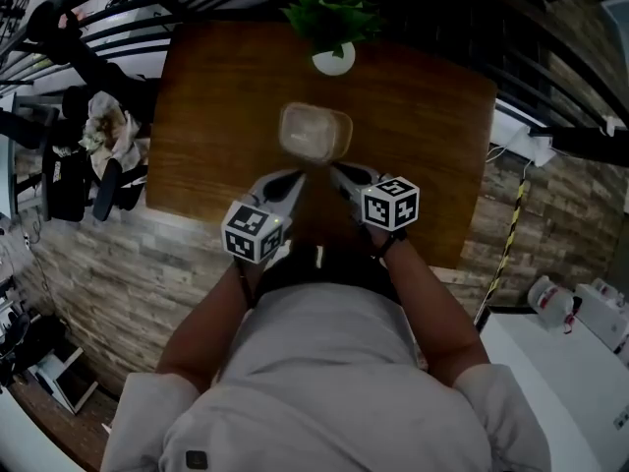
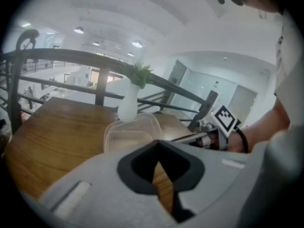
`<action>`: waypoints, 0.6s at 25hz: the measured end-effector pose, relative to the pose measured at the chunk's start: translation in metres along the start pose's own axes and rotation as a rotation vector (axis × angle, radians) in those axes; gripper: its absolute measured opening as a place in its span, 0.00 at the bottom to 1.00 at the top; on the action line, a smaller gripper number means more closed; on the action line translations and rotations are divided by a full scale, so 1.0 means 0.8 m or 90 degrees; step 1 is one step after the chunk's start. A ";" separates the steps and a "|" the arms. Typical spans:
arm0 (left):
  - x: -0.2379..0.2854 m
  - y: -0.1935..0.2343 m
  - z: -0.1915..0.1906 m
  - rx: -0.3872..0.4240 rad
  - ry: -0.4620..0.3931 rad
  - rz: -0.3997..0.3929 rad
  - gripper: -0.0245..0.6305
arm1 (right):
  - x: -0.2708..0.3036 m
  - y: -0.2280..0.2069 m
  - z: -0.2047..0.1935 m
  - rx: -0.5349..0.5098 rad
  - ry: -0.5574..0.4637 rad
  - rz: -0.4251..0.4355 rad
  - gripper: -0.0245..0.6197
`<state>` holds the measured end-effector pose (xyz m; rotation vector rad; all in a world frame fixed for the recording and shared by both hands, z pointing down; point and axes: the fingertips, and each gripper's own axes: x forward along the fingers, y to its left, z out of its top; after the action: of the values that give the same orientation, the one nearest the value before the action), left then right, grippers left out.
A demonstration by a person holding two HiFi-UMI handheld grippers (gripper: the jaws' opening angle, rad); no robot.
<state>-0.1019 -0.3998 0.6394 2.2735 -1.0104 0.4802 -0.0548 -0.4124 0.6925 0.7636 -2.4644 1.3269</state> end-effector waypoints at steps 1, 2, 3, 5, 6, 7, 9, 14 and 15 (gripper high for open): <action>-0.008 -0.002 0.004 0.004 -0.006 -0.001 0.04 | -0.001 0.011 0.004 -0.009 -0.004 0.001 0.05; -0.017 -0.004 0.008 0.007 -0.012 -0.002 0.04 | -0.001 0.021 0.007 -0.018 -0.008 0.001 0.05; -0.028 -0.005 0.011 0.011 -0.018 -0.002 0.04 | -0.002 0.032 0.010 -0.027 -0.012 0.001 0.05; -0.050 -0.008 0.015 0.016 -0.028 -0.003 0.04 | -0.004 0.054 0.013 -0.042 -0.019 0.000 0.05; -0.061 -0.010 0.015 0.018 -0.032 -0.004 0.04 | -0.004 0.066 0.014 -0.050 -0.023 -0.002 0.05; -0.073 -0.010 0.015 0.019 -0.038 -0.005 0.04 | -0.004 0.078 0.015 -0.058 -0.027 -0.004 0.05; -0.095 -0.008 0.019 0.024 -0.054 -0.008 0.04 | -0.003 0.099 0.020 -0.076 -0.039 -0.011 0.05; -0.138 -0.011 0.044 0.044 -0.093 -0.016 0.04 | -0.019 0.152 0.040 -0.132 -0.072 -0.031 0.05; -0.146 -0.013 0.048 0.049 -0.099 -0.017 0.04 | -0.024 0.163 0.043 -0.145 -0.078 -0.034 0.05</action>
<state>-0.1666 -0.3559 0.5438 2.4197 -1.0508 0.3404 -0.1096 -0.3760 0.5730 0.8687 -2.6105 0.9864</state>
